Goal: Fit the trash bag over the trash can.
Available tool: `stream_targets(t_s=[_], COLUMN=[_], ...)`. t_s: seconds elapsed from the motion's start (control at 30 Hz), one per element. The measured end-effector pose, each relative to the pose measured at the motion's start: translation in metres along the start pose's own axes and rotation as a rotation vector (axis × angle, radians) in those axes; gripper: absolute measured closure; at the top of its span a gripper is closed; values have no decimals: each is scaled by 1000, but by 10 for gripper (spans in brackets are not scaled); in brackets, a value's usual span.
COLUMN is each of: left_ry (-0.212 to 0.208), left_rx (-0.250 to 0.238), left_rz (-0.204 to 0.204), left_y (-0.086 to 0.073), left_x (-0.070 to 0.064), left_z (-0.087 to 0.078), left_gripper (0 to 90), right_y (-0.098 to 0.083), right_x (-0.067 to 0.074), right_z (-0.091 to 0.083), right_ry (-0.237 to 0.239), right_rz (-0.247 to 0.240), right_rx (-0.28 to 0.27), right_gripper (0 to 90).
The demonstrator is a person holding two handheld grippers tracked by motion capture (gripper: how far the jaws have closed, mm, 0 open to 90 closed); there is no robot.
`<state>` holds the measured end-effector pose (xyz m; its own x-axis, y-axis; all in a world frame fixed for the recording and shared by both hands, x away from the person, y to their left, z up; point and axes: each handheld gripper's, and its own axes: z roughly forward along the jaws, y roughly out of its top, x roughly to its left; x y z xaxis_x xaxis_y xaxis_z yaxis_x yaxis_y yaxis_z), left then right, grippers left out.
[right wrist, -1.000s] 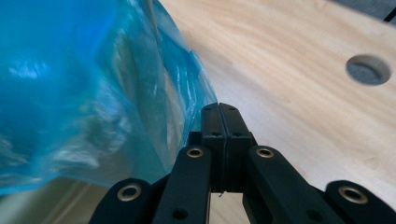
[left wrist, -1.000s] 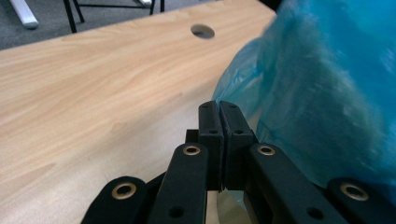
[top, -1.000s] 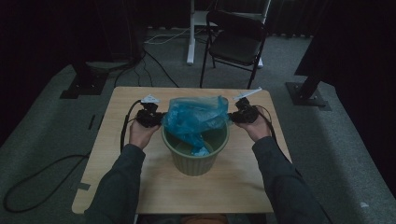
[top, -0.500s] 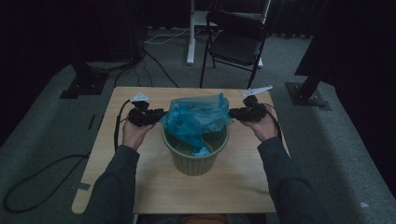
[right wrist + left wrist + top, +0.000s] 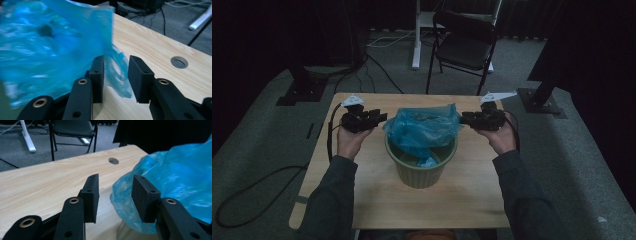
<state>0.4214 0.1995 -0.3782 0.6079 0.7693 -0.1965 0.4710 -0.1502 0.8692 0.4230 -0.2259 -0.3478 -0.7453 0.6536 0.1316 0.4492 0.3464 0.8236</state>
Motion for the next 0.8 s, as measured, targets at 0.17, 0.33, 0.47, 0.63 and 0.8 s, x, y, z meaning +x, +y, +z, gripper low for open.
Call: stream_targets(t_s=[0.17,0.33,0.47,0.63,0.8], left_ry=[-74,-82,-100,-115,-151], left_rx=[-25,15,40,40,35], left_rz=[10,40,34,16,18], left_y=[4,-1,-4,-5,-9], left_x=[-11,-25,-26,-23,-21], left_z=[-8,-2,-1,-3,-7], left_gripper=[533,502,581,697,793], right_y=[-1,-4,-5,-6,-6], right_x=[13,22,23,22,23], right_z=[0,9,15,16,12], right_ry=[50,42,29,38,54], right_rz=[-15,-37,-48,-43,-36], right_rx=[7,37,63,74,65], right_gripper=[635,610,638,729,802])
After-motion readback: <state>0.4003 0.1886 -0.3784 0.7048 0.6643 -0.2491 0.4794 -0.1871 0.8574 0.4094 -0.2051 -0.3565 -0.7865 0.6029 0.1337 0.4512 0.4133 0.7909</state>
